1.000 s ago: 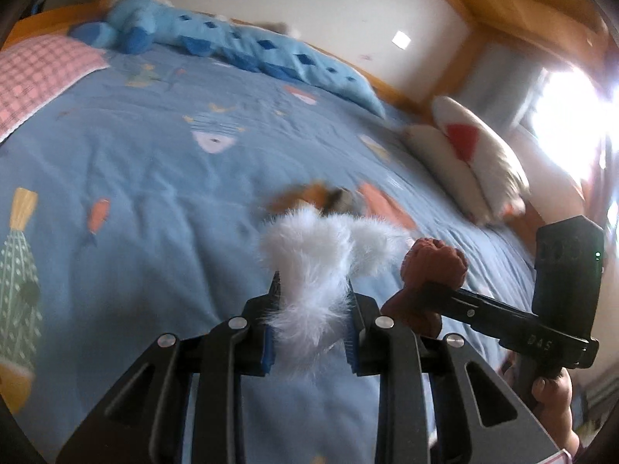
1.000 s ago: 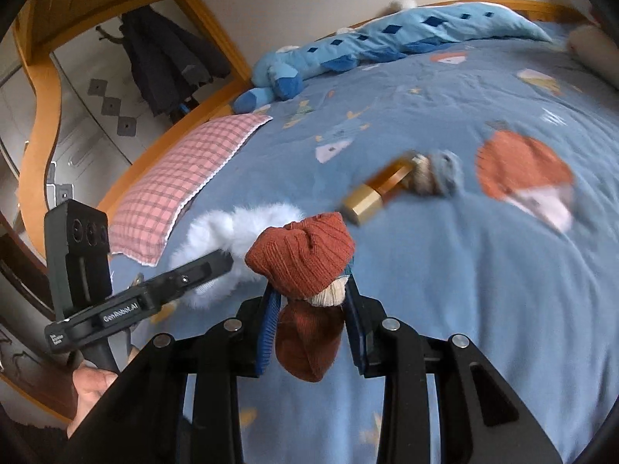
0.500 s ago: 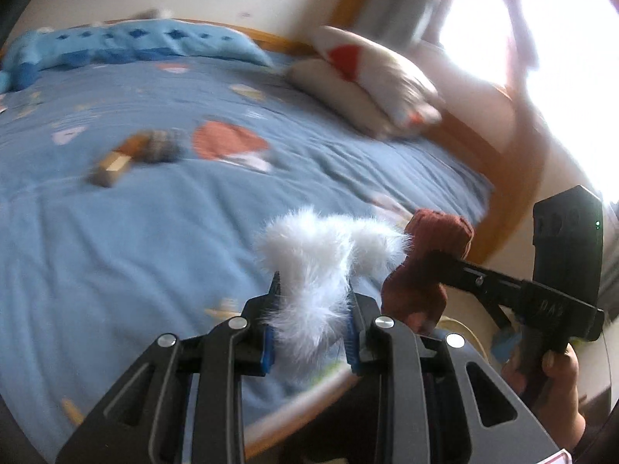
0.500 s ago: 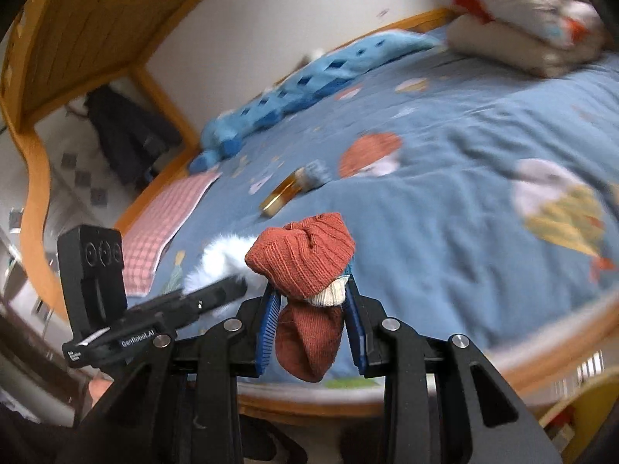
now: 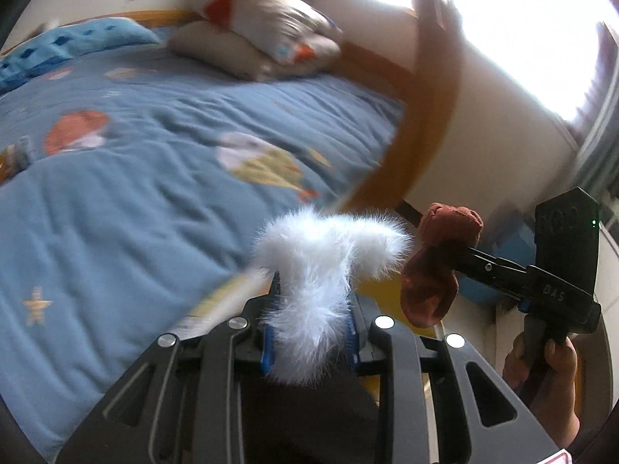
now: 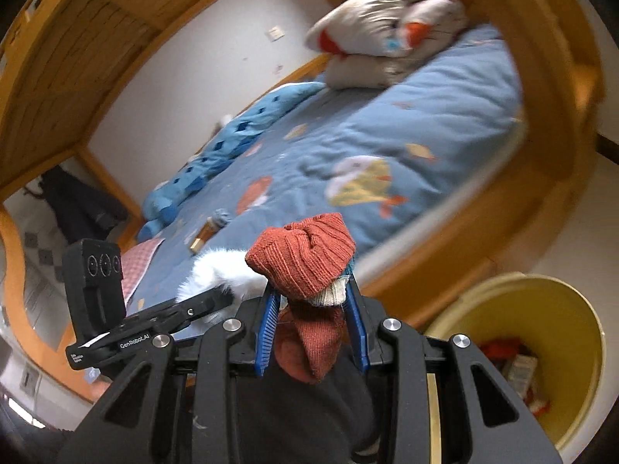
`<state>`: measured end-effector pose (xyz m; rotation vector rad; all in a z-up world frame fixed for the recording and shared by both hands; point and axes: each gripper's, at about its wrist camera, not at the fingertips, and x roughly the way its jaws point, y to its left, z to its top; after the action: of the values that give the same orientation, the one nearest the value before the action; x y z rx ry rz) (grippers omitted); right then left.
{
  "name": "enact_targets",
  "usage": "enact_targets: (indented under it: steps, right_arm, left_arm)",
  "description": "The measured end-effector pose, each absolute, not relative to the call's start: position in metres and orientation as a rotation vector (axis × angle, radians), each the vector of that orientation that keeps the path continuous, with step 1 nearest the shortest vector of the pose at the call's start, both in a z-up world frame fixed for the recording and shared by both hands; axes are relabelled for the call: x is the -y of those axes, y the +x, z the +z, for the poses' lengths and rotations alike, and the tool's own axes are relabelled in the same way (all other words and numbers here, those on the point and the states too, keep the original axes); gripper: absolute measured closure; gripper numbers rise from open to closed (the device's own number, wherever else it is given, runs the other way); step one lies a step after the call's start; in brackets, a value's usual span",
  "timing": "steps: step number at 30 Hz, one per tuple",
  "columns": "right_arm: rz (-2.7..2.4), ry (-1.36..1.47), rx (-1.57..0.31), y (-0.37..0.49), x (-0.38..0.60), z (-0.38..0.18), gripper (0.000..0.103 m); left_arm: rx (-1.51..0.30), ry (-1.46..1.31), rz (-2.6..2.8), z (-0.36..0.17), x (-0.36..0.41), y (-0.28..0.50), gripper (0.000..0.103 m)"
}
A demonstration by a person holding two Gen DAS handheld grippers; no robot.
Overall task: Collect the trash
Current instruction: 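Carry the fluffy item and rust-red sock to the yellow bin and open both tools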
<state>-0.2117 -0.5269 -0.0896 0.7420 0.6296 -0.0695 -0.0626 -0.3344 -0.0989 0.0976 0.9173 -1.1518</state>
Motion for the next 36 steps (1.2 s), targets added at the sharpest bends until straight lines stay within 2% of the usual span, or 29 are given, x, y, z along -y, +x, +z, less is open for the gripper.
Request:
enact_targets:
  steps: [10,15,16,17,18,20,21,26,36]
  right_arm:
    - [-0.224,0.715,-0.673,-0.287,0.555,-0.109,0.071]
    - [-0.297,0.711,-0.709,-0.313,0.572,-0.124,0.065]
    - [-0.325,0.694,-0.722,-0.317,0.575,-0.128,0.062]
    - [-0.342,0.688,-0.734,-0.320,0.579,-0.131,0.053]
    - [-0.360,0.694,-0.742,-0.325,0.584,-0.135,0.043]
    - [-0.396,0.695,-0.741,-0.333,0.592,-0.140,0.040]
    - [-0.420,0.690,-0.747,-0.337,0.596,-0.142,0.038]
    - [-0.418,0.787,-0.714,-0.354,0.611,-0.155,0.037]
    - [-0.354,0.813,-0.685,-0.332,0.602,-0.145,0.023]
  left_arm:
    - [-0.999,0.219,-1.284,-0.121,0.404,-0.123,0.075]
    - [-1.048,0.298,-1.327,-0.138,0.437,-0.149,0.075]
    - [-1.071,0.320,-1.334,-0.143,0.445,-0.152,0.063]
    - [-1.098,0.356,-1.331,-0.150,0.454,-0.155,0.054]
    - [-1.112,0.384,-1.317,-0.155,0.459,-0.157,0.035]
    - [-1.115,0.430,-1.287,-0.165,0.468,-0.157,0.031]
    - [-1.127,0.448,-1.281,-0.168,0.470,-0.158,0.026]
    - [-1.177,0.444,-1.270,-0.178,0.469,-0.154,0.019]
    - [-1.135,0.373,-1.256,-0.160,0.452,-0.147,0.018]
